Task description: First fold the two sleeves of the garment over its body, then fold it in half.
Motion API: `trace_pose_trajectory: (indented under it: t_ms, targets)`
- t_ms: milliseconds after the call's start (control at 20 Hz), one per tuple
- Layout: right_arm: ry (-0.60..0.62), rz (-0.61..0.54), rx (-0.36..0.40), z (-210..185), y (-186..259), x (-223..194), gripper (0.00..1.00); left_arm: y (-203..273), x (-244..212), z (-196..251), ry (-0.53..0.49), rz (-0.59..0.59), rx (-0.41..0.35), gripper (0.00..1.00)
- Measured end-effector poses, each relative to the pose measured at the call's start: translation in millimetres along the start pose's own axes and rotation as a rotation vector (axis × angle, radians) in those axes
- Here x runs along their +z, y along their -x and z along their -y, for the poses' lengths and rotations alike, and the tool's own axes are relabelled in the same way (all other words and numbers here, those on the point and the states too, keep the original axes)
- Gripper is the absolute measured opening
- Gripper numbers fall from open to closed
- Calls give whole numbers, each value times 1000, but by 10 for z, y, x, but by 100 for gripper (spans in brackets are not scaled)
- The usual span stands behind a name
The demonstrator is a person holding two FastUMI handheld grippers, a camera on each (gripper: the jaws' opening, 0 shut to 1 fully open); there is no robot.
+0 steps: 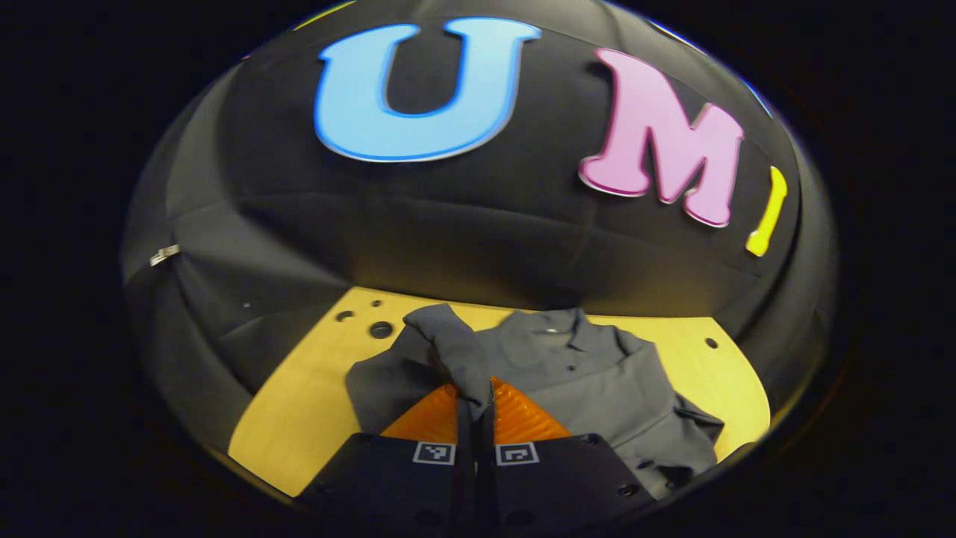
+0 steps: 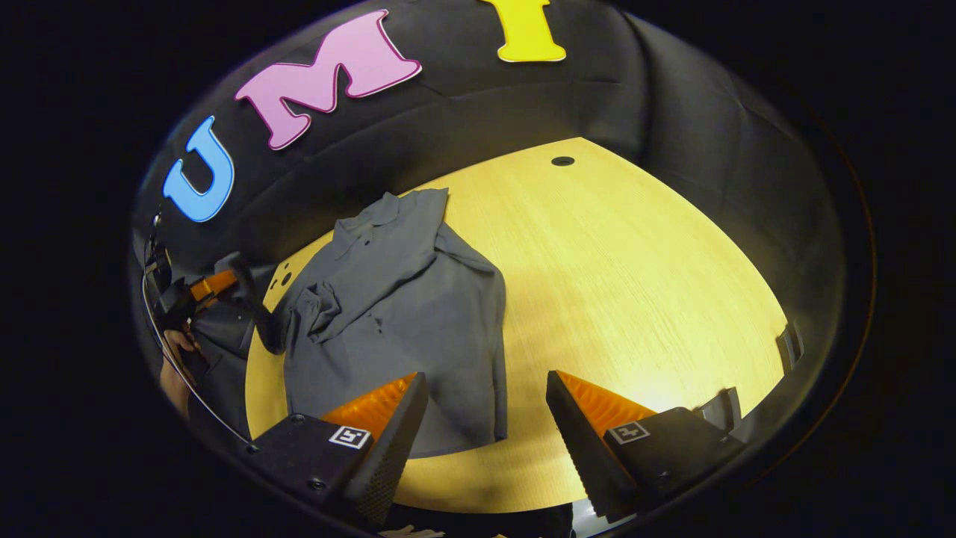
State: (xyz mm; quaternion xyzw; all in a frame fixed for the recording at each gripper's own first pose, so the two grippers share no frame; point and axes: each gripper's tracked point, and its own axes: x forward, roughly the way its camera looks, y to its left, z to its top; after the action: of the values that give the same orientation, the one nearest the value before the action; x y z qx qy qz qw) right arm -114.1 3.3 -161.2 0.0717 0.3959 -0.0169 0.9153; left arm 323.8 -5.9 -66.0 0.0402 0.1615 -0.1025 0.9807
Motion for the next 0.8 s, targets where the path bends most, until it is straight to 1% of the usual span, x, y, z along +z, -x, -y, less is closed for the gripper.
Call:
trace_pose_trajectory:
  t_ms: [150,350,700,800]
  targets:
    - [-13,-17,4,70,-96,2,99,-233,-101,743,-19,-29,-115,5]
    - [-12,-44,22,90,-230,-3,99,-498,-282,1491,-58,-80,-217,6]
    - [-2,-93,56,31,-389,-86,99,-865,-499,2355,-152,-130,-307,7]
    - [-8,-106,58,38,-418,-118,99,-962,-550,2480,-198,-125,-305,12]
